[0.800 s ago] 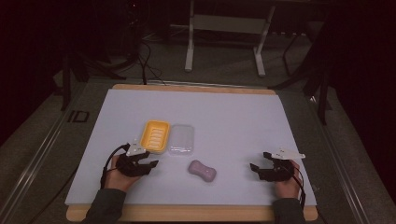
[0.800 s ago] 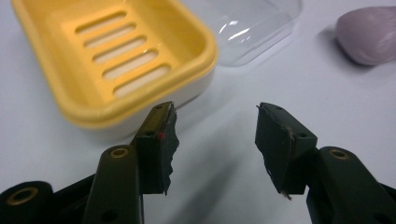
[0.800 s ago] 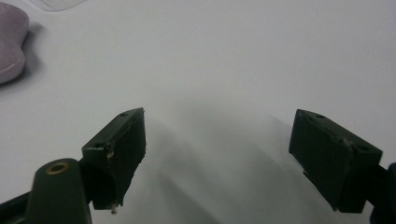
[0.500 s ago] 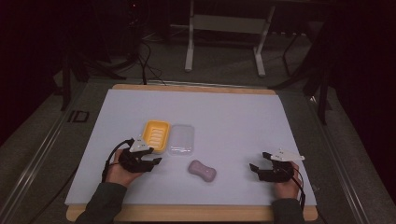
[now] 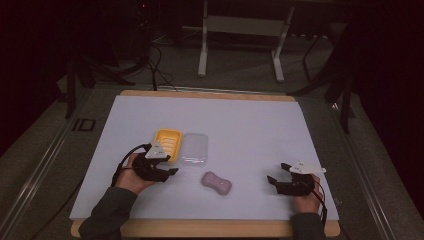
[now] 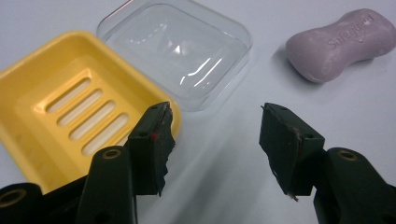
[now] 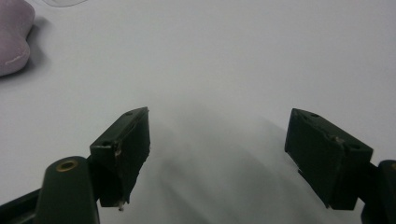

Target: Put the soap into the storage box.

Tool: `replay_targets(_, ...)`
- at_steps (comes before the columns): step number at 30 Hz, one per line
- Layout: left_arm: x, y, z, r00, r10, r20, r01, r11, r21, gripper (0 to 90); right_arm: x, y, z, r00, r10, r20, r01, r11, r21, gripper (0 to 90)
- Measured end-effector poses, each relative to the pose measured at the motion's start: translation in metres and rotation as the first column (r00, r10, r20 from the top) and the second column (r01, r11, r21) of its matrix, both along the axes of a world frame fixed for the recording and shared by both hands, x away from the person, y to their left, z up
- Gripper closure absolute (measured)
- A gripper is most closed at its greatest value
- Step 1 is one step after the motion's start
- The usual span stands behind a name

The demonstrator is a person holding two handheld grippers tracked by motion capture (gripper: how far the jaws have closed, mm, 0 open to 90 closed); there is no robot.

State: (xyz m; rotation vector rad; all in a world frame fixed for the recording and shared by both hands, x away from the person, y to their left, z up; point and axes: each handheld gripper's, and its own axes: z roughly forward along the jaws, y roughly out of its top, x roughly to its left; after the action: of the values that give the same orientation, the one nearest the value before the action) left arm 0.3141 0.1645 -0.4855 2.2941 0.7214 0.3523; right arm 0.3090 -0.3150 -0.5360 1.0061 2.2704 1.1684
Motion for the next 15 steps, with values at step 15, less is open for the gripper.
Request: replay_targets(15, 0.008, -0.026, 0.017, 0.9924, -0.121, 0.022, 0.120, 0.9910, 0.059, 43.3, -0.001, 0.000, 0.000, 1.0000, -0.002, 0.001, 0.002, 1.000, -0.002, 21.8)
